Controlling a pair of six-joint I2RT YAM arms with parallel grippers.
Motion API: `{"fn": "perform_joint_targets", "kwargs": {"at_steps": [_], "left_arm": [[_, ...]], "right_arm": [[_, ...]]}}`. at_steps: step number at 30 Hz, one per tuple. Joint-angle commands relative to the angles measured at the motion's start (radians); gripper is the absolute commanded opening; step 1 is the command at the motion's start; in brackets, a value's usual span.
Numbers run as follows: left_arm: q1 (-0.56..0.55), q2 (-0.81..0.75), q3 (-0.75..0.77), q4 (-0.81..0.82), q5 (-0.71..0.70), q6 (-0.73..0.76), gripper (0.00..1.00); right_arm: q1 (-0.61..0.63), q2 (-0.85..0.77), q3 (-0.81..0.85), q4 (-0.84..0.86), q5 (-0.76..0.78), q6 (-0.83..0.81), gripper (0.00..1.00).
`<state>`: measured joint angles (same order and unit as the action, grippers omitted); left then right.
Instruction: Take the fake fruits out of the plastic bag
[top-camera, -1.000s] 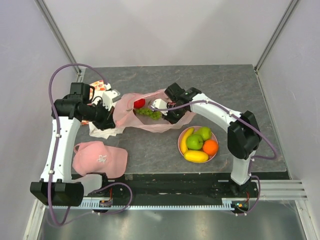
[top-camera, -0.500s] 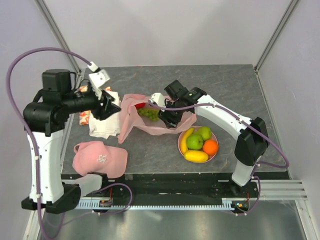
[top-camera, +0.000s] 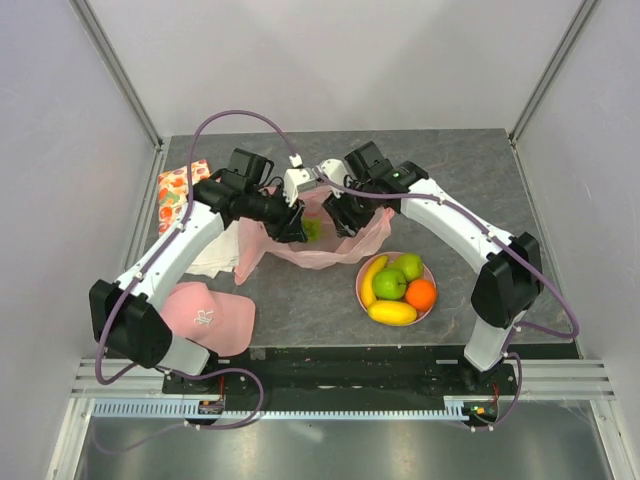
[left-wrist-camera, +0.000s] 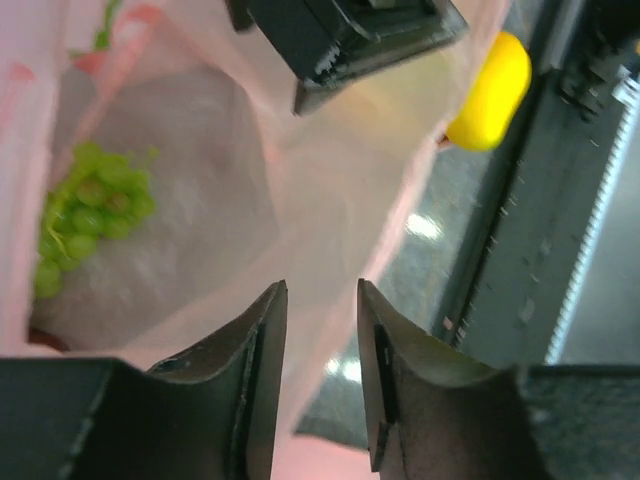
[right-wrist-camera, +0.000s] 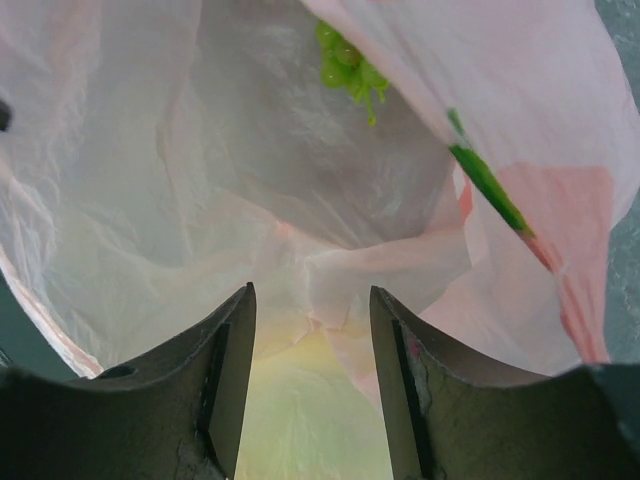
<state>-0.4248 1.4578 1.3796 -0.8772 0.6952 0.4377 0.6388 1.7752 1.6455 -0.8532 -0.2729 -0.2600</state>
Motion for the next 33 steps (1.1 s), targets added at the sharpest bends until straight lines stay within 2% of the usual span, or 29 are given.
{"fn": "perform_joint_targets", "kwargs": {"at_steps": [1, 6, 10, 13, 16, 19, 20, 23, 30, 33], "left_arm": [[-0.022, 0.009, -0.050, 0.300, -0.114, -0.058, 0.39], [-0.037, 0.116, -0.087, 0.420, -0.327, 0.053, 0.37], [-0.037, 0.199, -0.053, 0.452, -0.424, 0.206, 0.34], [-0.037, 0.243, -0.047, 0.516, -0.515, 0.237, 0.34], [-0.034, 0.312, 0.024, 0.514, -0.640, 0.217, 0.36], [-0.019, 0.366, 0.056, 0.509, -0.753, 0.153, 0.51], [-0.005, 0.375, 0.076, 0.504, -0.764, 0.129, 0.60], [0.012, 0.421, 0.119, 0.478, -0.787, 0.041, 0.66], [0.020, 0.504, 0.165, 0.446, -0.878, -0.100, 0.73], [0.027, 0.591, 0.245, 0.324, -0.899, -0.138, 0.73]], "right_arm": [[-0.068, -0.011, -0.013, 0.031, -0.037, 0.108, 0.56], [-0.113, 0.001, -0.047, 0.032, -0.083, 0.143, 0.56], [-0.119, 0.004, -0.061, 0.037, -0.106, 0.159, 0.56], [-0.123, 0.009, -0.065, 0.037, -0.114, 0.165, 0.56], [-0.123, 0.009, -0.078, 0.037, -0.118, 0.165, 0.56], [-0.123, 0.003, -0.096, 0.036, -0.120, 0.162, 0.56], [-0.123, 0.001, -0.101, 0.037, -0.130, 0.162, 0.56], [-0.123, -0.006, -0.122, 0.042, -0.146, 0.162, 0.56], [-0.125, -0.007, -0.139, 0.043, -0.181, 0.159, 0.56], [-0.123, 0.000, -0.141, 0.042, -0.193, 0.159, 0.56]]}}
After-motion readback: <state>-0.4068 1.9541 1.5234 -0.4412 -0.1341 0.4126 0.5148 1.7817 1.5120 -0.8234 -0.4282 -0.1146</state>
